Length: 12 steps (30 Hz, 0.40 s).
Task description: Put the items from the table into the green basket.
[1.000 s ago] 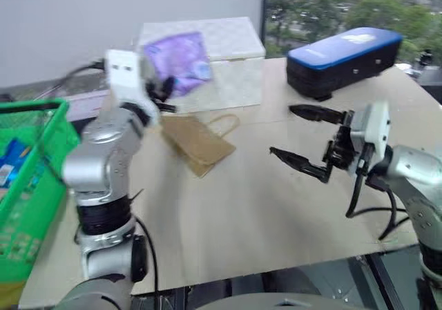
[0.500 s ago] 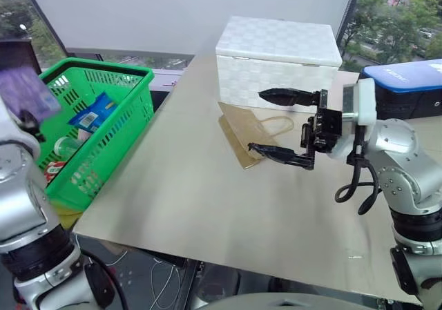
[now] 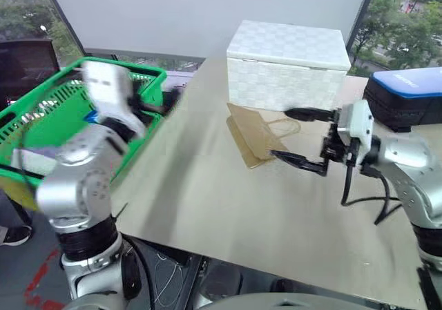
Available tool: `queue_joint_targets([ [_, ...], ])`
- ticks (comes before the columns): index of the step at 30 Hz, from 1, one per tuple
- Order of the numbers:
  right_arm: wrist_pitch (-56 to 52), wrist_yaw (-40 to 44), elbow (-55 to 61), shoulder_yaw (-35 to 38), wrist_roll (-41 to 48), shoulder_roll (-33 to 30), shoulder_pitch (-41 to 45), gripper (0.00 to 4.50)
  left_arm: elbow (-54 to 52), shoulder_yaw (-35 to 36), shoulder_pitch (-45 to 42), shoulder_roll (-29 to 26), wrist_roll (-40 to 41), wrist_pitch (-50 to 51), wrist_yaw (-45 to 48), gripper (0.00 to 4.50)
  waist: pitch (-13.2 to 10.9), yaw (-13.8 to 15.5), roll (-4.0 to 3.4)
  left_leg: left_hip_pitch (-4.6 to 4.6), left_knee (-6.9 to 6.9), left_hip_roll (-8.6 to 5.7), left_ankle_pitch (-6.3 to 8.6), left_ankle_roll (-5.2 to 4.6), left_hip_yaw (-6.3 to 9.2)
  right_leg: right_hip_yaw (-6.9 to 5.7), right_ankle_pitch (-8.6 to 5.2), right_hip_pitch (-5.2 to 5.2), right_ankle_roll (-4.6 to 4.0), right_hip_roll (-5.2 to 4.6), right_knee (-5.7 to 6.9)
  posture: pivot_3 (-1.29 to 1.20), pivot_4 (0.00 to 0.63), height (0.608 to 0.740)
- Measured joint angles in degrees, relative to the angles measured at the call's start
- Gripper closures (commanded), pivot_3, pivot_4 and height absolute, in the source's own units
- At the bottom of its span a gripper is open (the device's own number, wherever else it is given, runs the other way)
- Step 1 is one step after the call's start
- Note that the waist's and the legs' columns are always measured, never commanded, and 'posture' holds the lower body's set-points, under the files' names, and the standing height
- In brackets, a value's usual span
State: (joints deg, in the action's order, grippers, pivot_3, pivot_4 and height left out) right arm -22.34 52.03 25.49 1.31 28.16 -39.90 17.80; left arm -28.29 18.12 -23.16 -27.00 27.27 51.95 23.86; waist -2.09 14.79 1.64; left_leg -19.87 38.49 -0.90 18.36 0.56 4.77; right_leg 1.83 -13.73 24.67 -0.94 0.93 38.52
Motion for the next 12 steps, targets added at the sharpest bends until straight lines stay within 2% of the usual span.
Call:
queue_joint_targets([
  [3, 0.0, -1.3, 0.9, 5.5, -1.1, -3.0, -8.3, 0.0, -1.0, -3.6, 8.5, -0.8, 4.5, 0.0, 6.8, 0.04, 0.1, -3.4, -0.2, 0.11, -0.01, 0.15, 0.17, -0.3, -0.38, 0.32, -0.02, 0.02, -0.03, 0.15, 0.02, 0.06, 0.0, 0.74],
  [8, 1.0, -2.8, 1.0, 13.1, -3.9, -4.6, -20.1, 0.0, -2.3, -4.0, 20.4, -4.4, 7.3, -0.7, 12.8, 0.04, 0.2, -8.7, -0.31, 0.2, -0.03, 0.43, 0.35, -0.62, -0.54, 0.63, -0.05, -0.18, -0.04, 0.37, -0.01, 0.01, 0.0, 0.74],
  [12, 2.8, -3.7, 1.4, 17.1, -4.5, -3.9, -26.4, 0.0, -3.9, -3.2, 26.9, -6.0, 7.8, -3.0, 14.3, 0.04, 0.1, -11.6, -0.72, 1.58, -0.16, 0.59, 0.36, -0.63, -0.82, 0.66, -0.38, -1.63, 0.19, 0.65, -0.27, 0.0, 0.001, 0.74],
])
